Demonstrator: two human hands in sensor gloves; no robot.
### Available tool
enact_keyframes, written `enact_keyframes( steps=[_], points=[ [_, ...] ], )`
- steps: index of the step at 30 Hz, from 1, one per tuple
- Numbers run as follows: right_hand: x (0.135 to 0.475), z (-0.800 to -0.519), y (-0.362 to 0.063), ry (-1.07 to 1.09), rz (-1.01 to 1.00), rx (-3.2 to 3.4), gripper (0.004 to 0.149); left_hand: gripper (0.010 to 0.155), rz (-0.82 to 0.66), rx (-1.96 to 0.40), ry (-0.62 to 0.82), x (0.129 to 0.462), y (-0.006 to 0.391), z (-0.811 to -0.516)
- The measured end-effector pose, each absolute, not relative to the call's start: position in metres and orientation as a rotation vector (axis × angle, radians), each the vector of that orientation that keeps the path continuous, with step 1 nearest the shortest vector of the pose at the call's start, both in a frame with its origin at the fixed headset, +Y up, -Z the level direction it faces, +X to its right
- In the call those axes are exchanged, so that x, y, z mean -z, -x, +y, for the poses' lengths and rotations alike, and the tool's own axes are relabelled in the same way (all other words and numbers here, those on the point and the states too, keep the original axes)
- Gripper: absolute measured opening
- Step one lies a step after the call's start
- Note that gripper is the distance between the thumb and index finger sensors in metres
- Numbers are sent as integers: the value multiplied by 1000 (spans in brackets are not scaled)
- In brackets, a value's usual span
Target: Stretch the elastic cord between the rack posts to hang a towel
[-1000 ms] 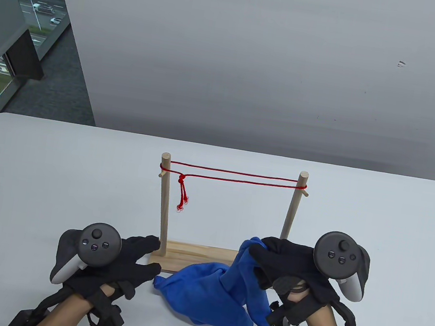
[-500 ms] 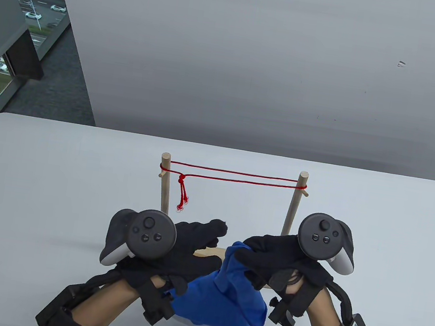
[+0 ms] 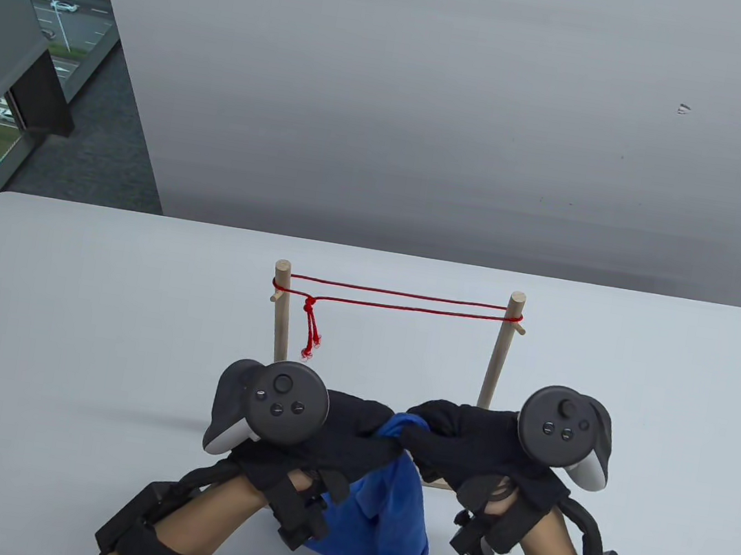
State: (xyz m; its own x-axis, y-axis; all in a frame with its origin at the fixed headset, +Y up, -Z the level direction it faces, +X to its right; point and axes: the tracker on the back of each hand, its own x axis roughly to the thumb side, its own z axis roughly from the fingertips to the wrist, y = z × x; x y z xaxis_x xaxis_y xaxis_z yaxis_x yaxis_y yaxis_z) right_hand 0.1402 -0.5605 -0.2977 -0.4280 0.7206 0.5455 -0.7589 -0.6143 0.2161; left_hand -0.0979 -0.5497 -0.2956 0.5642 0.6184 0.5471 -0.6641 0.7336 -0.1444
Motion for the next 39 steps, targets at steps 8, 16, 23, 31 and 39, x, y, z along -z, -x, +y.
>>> enact_keyframes(
  steps=[8,16,23,31,39],
  points=[
    [267,-588,-142,-727,-198,-2320,72,41,-481,-821,-257,293,112,-539],
    [259,-600,-117,-700,-232,-2431,90,41,-415,-838,-368,290,106,-538],
    [263,-605,-111,-624,-263,-2537,64,41,-410,-888,-444,283,118,-530],
    [267,-609,-125,-581,-234,-2574,49,41,-374,-904,-495,280,144,-521],
    [269,-582,-153,-525,-360,-2578,43,42,-361,-869,-499,280,167,-520]
  ],
)
